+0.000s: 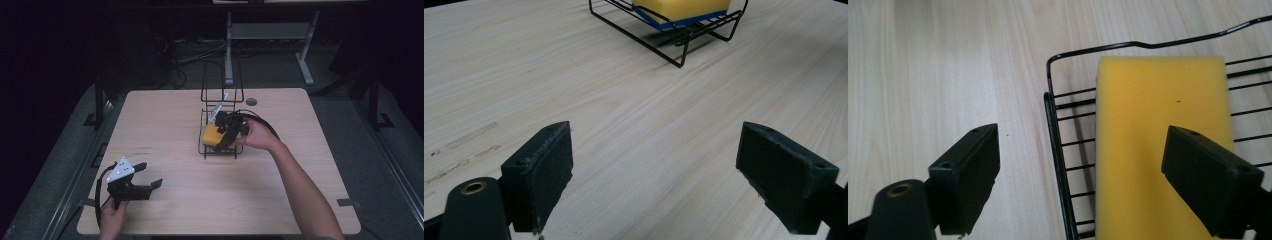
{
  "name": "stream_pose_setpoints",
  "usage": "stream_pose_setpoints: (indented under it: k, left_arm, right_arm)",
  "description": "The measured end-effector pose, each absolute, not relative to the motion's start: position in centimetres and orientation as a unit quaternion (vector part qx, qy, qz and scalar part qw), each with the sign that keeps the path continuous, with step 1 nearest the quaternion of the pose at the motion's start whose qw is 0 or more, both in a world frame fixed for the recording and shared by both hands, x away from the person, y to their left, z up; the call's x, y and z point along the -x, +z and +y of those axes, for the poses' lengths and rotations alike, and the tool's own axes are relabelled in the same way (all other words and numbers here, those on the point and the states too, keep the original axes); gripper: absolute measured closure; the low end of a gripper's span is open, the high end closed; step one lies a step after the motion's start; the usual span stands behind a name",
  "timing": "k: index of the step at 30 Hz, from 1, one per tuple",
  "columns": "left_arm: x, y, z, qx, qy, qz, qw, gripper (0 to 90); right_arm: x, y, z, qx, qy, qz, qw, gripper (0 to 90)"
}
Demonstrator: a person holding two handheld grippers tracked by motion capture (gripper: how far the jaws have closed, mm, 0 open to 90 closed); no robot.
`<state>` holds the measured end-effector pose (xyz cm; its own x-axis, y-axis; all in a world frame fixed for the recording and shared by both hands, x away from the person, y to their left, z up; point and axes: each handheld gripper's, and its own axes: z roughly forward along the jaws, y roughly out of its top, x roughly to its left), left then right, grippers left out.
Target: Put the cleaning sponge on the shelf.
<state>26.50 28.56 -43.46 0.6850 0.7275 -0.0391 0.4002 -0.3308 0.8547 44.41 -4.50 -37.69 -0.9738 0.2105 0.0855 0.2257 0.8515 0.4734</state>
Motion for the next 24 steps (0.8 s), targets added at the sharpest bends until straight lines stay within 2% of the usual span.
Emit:
stream_pose_setpoints:
  k: [24]
  left_arm:
    - [-26.5, -43.4, 28.4, -0.797, 0.18, 0.351, 0.457, 14.5]
  right_arm:
    - [-42.3, -38.7, -5.3, 0.11, -0.25, -0.961, 0.034, 15.4]
